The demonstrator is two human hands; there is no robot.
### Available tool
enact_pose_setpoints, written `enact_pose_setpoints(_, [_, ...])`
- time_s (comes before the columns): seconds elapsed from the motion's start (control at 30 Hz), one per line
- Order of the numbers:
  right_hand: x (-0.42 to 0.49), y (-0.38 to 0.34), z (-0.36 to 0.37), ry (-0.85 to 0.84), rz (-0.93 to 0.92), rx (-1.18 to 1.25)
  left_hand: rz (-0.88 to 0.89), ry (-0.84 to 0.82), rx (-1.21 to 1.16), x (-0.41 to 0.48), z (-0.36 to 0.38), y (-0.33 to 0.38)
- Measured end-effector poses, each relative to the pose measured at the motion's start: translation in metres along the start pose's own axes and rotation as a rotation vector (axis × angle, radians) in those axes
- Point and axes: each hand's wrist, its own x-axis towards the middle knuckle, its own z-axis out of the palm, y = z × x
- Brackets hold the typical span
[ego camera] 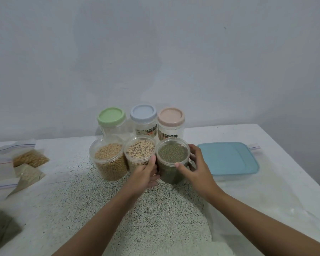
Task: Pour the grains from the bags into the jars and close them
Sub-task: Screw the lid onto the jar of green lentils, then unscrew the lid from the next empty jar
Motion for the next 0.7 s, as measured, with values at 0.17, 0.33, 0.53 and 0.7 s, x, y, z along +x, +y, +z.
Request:
enact_pose_setpoints(0.17, [0.011, -0.002, -0.001, -0.026, 0.025, 0.001, 0.007, 0.007, -0.021, 0.006, -0.001, 0.002])
enact_pose_setpoints(0.33, [0.02, -0.002, -0.005, -0.035, 0.047, 0.018, 0.009, -0.02, -0.001, 0.009, -0.001, 0.004])
enact_pose_setpoints(0.53, [0.026, -0.011, -0.013, -0.014, 0.089, -0.021, 0.021, -0.057, 0.06, 0.0, -0.008, 0.021])
enact_pose_setpoints(0.7, [0.044, -0.03, -0.009, 0.142, 0.028, -0.015, 0.21, -0.015, 0.182, -0.019, -0.021, 0.048])
